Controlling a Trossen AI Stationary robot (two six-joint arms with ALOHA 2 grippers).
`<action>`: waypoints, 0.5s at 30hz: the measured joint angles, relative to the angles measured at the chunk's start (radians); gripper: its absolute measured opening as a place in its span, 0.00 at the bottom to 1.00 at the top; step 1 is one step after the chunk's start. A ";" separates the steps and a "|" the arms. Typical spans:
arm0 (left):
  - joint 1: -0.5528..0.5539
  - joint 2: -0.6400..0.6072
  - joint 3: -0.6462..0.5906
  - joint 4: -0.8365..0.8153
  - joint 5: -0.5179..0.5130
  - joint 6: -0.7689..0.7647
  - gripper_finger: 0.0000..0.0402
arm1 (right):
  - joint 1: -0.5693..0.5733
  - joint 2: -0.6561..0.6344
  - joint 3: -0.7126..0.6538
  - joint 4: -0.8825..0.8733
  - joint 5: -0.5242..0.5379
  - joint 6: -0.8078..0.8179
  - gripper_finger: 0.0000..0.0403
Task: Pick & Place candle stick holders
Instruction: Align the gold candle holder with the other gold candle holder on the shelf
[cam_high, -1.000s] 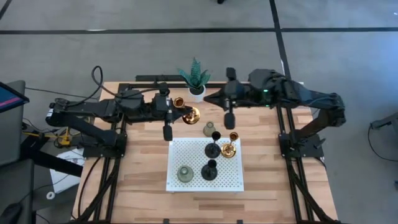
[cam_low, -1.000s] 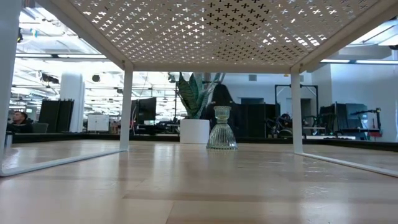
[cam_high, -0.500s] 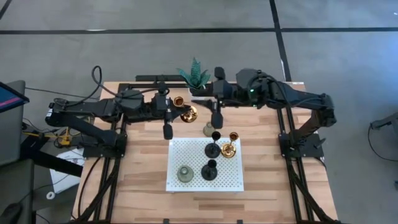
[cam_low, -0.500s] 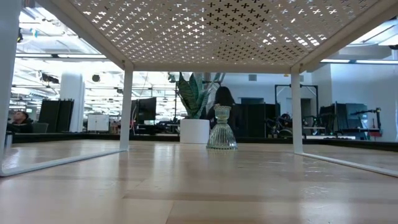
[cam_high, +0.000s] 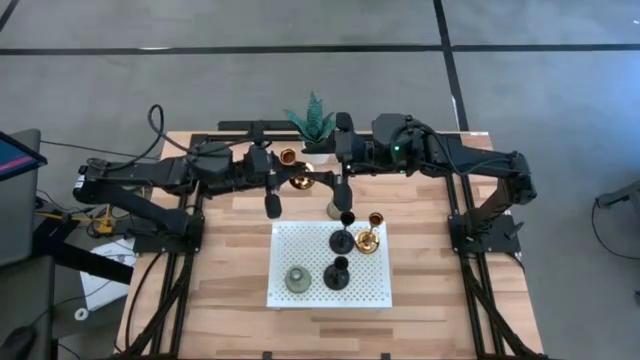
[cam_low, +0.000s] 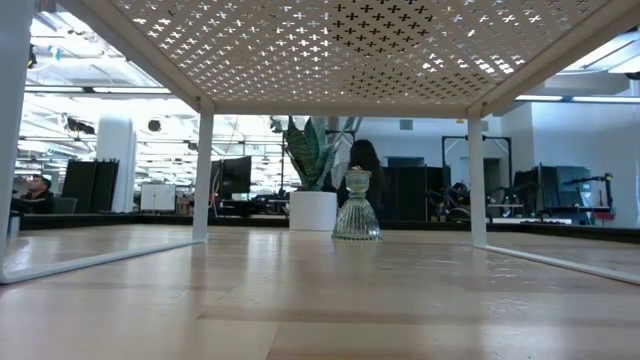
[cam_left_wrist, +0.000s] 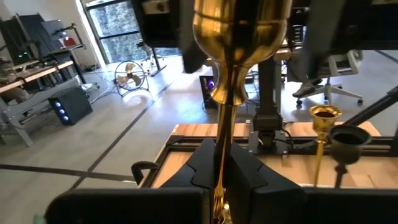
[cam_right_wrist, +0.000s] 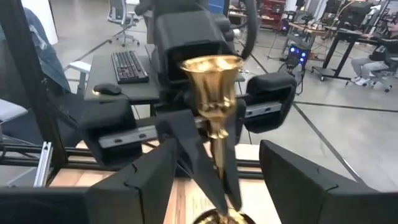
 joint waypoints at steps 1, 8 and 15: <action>0.004 0.004 0.000 0.001 0.000 0.000 0.03 | 0.000 0.000 0.000 0.002 -0.001 0.000 0.53; 0.022 0.050 0.000 0.040 0.020 0.000 0.03 | 0.000 0.000 0.000 0.015 -0.005 0.000 0.46; 0.024 0.063 0.000 0.127 0.065 0.000 0.03 | 0.000 0.000 0.000 0.016 -0.005 0.003 0.42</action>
